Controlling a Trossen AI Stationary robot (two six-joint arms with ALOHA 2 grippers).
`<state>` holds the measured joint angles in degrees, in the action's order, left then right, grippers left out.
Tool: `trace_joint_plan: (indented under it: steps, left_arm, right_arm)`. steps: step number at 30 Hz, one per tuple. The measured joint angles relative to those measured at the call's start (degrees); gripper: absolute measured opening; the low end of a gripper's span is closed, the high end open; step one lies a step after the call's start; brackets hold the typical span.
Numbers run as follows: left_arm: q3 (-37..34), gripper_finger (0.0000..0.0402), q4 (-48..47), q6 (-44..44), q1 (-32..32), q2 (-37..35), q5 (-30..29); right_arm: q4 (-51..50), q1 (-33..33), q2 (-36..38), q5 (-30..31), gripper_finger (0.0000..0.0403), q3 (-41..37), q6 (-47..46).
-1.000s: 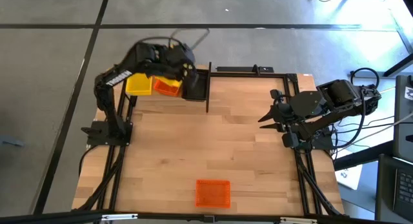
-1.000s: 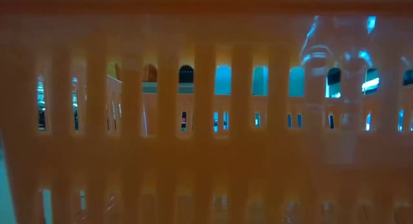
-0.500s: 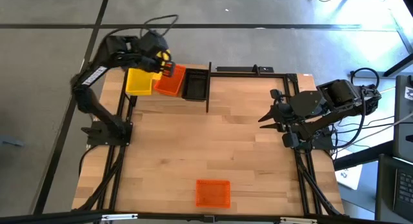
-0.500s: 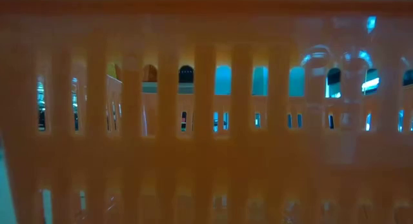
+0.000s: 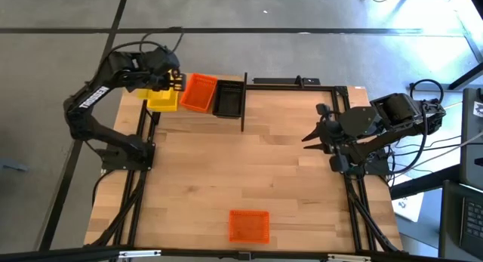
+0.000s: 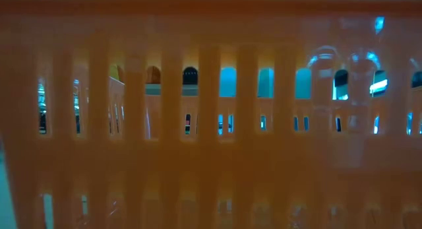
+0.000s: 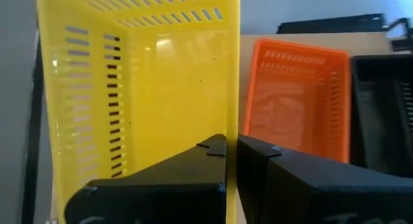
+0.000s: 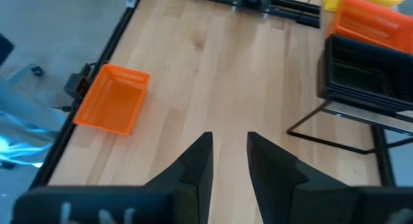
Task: Stack baskets on shelf by color
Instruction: Stack the yellow basket on top of the yellow basket on the shelf
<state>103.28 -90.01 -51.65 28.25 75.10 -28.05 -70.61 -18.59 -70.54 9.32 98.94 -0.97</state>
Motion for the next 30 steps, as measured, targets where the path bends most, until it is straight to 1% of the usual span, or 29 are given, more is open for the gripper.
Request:
trace_joint_plan:
  steps: [4, 7, 13, 18, 30]
  left_arm:
    - [-1.67, 0.0, 0.4, -0.71, 0.91, 0.32, 0.19]
    - [-2.67, 0.0, 0.88, -0.38, 1.38, 0.96, 0.22]
    - [-5.7, 0.0, 1.82, -0.33, 2.91, 1.43, 0.08]
    - [-8.18, 0.0, 5.74, -0.27, 3.14, 1.44, 0.0]
    - [-8.89, 0.0, 5.28, -0.29, 3.14, 1.43, 0.06]
  right_arm:
    - [0.0, -0.01, 0.0, 2.78, 0.0092, 0.0, -0.61]
    - [0.0, 0.0, 0.0, 3.72, 0.0092, 0.0, -1.6]
    - [0.0, -0.01, 0.0, 3.8, 0.0092, 0.0, -1.77]
    - [0.0, 0.0, 0.0, 5.22, 0.0092, 0.0, -1.78]
    - [0.0, 0.0, 0.0, 5.23, 0.0092, 0.0, -1.73]
